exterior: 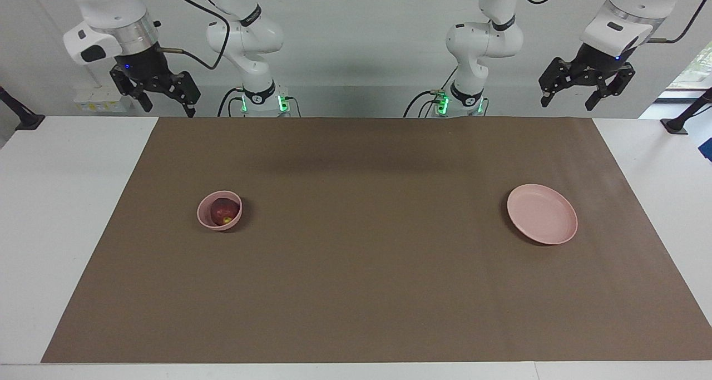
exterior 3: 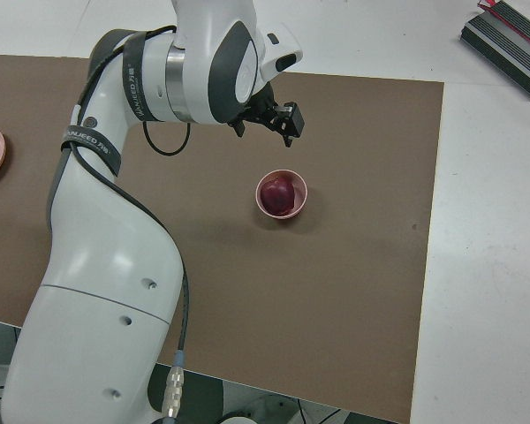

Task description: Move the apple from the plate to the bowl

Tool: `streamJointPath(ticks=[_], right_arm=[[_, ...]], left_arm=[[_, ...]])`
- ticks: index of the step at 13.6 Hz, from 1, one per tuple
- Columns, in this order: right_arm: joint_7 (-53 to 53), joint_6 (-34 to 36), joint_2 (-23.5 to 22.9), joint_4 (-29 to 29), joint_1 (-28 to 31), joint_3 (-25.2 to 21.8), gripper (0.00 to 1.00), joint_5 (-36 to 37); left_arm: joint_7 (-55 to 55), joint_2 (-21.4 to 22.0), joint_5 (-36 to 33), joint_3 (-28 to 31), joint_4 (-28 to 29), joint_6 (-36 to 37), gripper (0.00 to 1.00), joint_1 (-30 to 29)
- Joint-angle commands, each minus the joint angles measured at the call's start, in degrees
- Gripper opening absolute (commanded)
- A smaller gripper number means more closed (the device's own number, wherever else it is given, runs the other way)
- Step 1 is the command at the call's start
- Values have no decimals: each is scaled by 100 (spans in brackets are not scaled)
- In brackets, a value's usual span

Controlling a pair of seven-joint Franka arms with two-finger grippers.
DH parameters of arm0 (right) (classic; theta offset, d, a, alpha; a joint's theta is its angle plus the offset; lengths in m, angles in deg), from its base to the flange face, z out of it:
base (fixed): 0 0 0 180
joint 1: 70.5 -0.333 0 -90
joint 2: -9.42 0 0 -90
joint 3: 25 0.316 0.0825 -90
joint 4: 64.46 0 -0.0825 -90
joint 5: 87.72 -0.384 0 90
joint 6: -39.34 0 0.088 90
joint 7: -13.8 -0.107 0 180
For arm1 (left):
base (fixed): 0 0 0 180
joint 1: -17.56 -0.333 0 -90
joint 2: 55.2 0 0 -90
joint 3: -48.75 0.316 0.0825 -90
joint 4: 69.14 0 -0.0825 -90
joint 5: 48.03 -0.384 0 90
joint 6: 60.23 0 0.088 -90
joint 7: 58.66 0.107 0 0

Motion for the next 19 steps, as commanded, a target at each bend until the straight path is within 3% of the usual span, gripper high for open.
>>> streamJointPath(ticks=[1, 9, 11, 19], right_arm=[[73, -278, 377, 683, 90, 45, 100, 76], [133, -270, 351, 657, 151, 2, 100, -12], [151, 27, 324, 342, 186, -25, 100, -222], [151, 20, 395, 463, 169, -34, 100, -188]], left_arm=[[62, 121, -54, 17, 103, 15, 100, -103], [88, 130, -63, 18, 103, 59, 100, -86], [88, 130, -63, 18, 112, 59, 100, -95], [88, 130, -71, 27, 112, 33, 100, -95]])
